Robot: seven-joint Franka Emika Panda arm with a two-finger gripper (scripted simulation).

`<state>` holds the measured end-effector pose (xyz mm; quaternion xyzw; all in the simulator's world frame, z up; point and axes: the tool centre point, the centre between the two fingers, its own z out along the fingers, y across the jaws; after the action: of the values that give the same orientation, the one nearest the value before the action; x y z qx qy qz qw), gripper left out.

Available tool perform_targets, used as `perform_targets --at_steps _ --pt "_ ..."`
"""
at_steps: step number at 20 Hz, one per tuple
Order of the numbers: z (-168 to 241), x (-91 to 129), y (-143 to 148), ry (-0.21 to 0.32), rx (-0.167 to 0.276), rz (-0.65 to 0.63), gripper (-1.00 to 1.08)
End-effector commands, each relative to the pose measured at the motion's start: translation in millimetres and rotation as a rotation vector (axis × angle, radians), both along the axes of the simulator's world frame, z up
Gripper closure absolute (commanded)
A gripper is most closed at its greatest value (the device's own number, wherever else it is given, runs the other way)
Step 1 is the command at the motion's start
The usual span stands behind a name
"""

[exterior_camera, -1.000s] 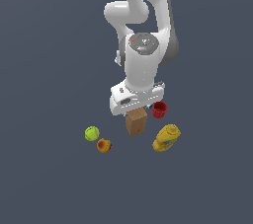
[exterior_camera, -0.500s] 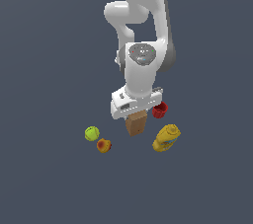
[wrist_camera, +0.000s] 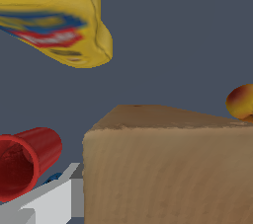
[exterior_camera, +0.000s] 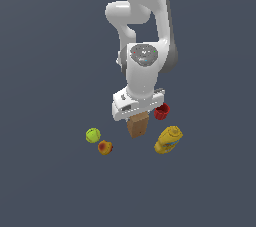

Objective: Pick up a designated object from a clutter of objects.

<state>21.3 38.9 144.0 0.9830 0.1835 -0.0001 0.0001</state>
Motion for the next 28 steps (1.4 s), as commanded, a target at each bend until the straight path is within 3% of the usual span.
perform_targets --at_steps 1,14,28 --pt "0.8 -0.4 0.3 0.000 0.000 0.000 1.08" --pt "45.3 -25.9 18.9 0.000 -0.001 0.000 1.08" --pt "164.8 -92.3 69.0 0.000 -0.002 0.001 1.08"
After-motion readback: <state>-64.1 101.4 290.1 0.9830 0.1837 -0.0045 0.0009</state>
